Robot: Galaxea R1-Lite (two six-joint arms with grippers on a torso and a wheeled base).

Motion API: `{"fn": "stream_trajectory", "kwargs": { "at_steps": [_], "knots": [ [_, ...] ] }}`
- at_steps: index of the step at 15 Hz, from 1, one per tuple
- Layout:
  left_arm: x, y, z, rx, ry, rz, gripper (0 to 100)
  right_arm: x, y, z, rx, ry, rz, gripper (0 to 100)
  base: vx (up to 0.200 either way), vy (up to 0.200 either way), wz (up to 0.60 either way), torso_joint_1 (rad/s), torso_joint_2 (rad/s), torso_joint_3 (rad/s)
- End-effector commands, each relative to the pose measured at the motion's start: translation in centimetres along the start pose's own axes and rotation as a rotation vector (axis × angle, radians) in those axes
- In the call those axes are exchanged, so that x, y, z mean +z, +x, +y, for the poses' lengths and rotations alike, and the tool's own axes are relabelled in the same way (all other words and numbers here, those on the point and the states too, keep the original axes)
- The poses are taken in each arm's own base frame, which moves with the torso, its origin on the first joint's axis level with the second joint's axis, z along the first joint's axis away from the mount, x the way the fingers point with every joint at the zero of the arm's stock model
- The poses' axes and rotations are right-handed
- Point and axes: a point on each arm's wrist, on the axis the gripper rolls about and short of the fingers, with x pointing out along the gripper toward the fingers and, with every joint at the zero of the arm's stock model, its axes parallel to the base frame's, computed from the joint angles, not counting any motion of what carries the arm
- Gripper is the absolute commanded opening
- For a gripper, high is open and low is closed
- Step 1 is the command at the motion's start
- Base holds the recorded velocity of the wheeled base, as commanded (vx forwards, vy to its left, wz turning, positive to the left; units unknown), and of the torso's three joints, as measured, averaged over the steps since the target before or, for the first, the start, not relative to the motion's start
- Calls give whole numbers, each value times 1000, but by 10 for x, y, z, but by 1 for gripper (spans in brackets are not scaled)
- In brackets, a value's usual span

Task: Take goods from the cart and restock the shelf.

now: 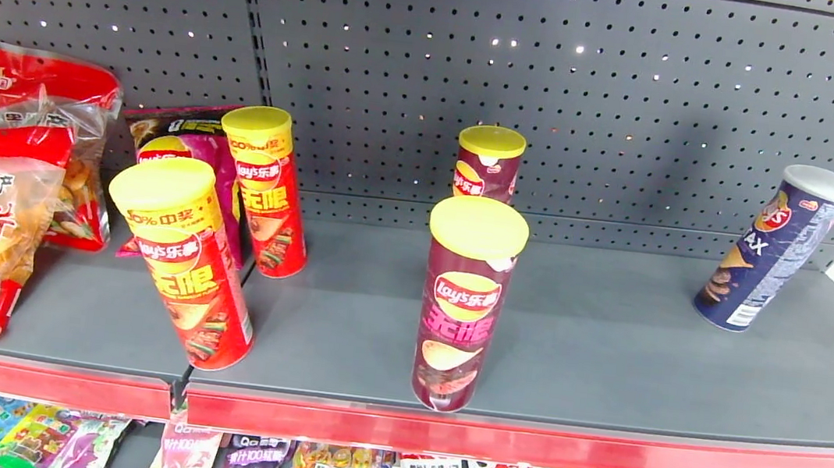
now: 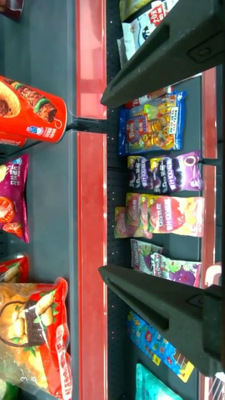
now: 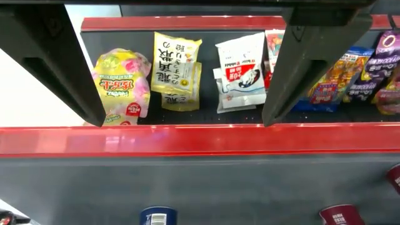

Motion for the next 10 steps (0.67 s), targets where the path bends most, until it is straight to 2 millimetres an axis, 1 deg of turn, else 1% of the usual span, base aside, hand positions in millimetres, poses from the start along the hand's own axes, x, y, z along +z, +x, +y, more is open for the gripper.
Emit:
{"fn": "stream_trajectory", "kwargs": {
  "at_steps": [1, 10],
  "knots": [
    [0, 0, 0, 2, -1, 0, 100, 0, 0, 0, -1, 0, 2, 100, 0, 0, 0, 0, 0, 0],
    [0, 0, 0, 2, -1, 1, 100, 0, 0, 0, 1, -1, 2, 100, -200, 0, 0, 0, 3, 3]
  ]
}}
